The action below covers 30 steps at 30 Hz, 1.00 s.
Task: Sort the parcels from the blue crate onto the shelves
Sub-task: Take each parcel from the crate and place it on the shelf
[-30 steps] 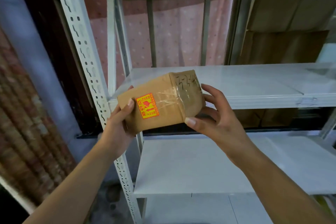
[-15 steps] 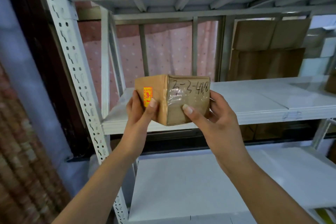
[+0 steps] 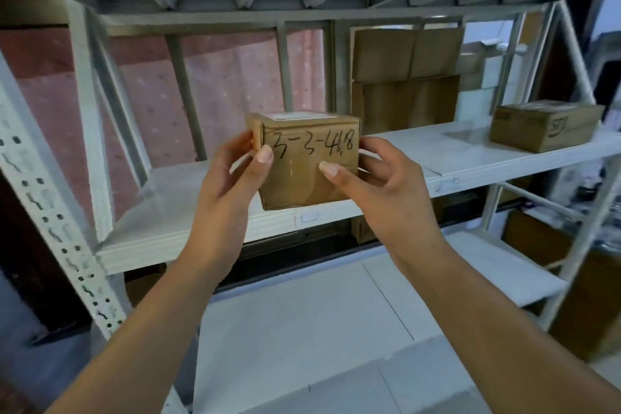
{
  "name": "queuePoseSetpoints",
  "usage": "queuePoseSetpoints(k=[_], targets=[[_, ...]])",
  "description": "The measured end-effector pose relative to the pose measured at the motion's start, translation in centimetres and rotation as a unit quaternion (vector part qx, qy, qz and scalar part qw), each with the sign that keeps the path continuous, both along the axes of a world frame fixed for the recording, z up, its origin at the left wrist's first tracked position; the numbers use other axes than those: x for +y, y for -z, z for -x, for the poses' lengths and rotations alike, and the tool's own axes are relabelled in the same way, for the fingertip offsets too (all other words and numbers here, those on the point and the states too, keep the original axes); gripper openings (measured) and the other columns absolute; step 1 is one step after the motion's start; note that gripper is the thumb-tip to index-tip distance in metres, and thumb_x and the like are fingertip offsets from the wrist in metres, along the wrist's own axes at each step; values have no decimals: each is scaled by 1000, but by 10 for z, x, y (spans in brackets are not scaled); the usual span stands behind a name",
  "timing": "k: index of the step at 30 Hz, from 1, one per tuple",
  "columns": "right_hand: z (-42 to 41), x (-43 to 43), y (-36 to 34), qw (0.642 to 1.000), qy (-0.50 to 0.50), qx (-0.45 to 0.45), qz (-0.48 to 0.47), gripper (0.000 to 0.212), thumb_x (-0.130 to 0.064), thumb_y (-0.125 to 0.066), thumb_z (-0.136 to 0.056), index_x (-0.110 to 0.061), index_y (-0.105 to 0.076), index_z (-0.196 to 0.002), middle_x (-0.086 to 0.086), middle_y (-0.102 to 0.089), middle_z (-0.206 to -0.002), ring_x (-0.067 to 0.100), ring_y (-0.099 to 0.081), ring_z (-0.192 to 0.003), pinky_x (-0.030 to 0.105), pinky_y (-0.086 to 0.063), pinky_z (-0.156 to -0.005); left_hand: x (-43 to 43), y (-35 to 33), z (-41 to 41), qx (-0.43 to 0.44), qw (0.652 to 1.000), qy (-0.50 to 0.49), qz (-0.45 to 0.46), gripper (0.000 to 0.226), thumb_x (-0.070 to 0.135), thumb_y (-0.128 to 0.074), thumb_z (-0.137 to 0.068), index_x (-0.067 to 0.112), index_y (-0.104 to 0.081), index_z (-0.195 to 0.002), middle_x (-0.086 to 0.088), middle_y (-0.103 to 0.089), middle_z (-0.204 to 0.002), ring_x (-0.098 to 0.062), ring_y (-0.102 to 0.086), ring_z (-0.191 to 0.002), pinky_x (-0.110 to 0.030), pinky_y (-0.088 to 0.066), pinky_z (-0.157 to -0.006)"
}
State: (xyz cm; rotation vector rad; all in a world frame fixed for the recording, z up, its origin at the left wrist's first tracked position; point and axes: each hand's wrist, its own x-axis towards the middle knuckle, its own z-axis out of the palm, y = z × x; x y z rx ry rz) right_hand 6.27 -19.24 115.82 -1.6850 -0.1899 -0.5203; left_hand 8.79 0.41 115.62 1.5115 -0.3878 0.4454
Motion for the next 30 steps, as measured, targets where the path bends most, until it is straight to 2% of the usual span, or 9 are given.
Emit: queuePoseSetpoints(k=[3, 5, 6, 10, 15, 17, 23, 26, 30], targets=[[6, -33, -3, 999, 33, 14, 11, 42, -38, -81, -92, -39, -69, -132, -21, -77, -125, 2, -71, -116, 28, -60, -97, -35, -5, -8, -14, 999, 23, -33, 35, 40, -61, -100, 33, -65, -134, 25, -77, -117, 8, -68, -116, -10, -54, -90], [10, -59, -3, 998, 55, 25, 13, 41, -36, -81, -92, -40, -69, -131, -24, -77, -121, 0, -71, -114, 30, -59, -99, -64, -6, -14, -23, 998, 28, -41, 26, 31, -58, -104, 37, -66, -128, 38, -75, -100, 19, -66, -103, 1, -49, -77], [11, -73, -3, 997, 69, 29, 15, 41, -36, -82, -92, -40, -69, -130, -24, -77, -120, 0, -71, -114, 32, -60, -99, -78, -6, -17, -28, 998, 27, -49, 28, 32, -58, -104, 36, -68, -130, 38, -75, -100, 18, -67, -104, 2, -47, -76], [13, -135, 2, 994, 107, 31, 4, 42, -33, -85, -90, -36, -72, -131, -21, -79, -122, 6, -73, -119, 43, -61, -106, -139, -2, -25, -29, 997, 33, -63, 38, 38, -61, -103, 29, -69, -139, 18, -76, -123, -5, -66, -122, -2, -50, -85], [1, -218, 10, 990, 135, 20, 44, 47, -39, -86, -88, -38, -72, -133, -23, -79, -121, 5, -74, -116, 46, -62, -102, -222, 6, -37, -33, 996, 23, -79, 42, 42, -59, -103, 34, -64, -144, 17, -74, -127, -10, -63, -128, -16, -53, -99], [-13, -253, 13, 988, 138, 18, 65, 47, -41, -84, -89, -40, -71, -134, -25, -78, -122, 1, -72, -115, 41, -62, -102, -256, 11, -47, -35, 995, 10, -88, 45, 44, -58, -103, 33, -62, -147, 16, -73, -131, -9, -63, -128, -19, -53, -101], [-79, -353, 23, 993, 70, 6, 93, 44, -41, -83, -91, -42, -72, -134, -29, -77, -121, -7, -68, -115, 19, -52, -90, -348, 28, -91, -31, 995, -29, -95, 43, 43, -57, -105, 34, -63, -146, 18, -72, -131, -2, -63, -125, -2, -51, -86], [-117, -386, 26, 994, 31, 21, 104, 49, -42, -81, -92, -41, -68, -139, -26, -76, -126, -1, -69, -119, 28, -55, -98, -378, 33, -114, -17, 994, -56, -90, 43, 44, -58, -104, 38, -62, -146, 20, -73, -132, -3, -63, -129, -8, -54, -92], [-159, -402, 26, 992, -11, 33, 118, 52, -42, -79, -93, -38, -66, -143, -21, -75, -131, 7, -70, -124, 45, -57, -109, -391, 35, -135, 4, 993, -92, -67, 43, 45, -61, -101, 37, -65, -143, 24, -74, -127, -3, -66, -127, -31, -58, -105]])
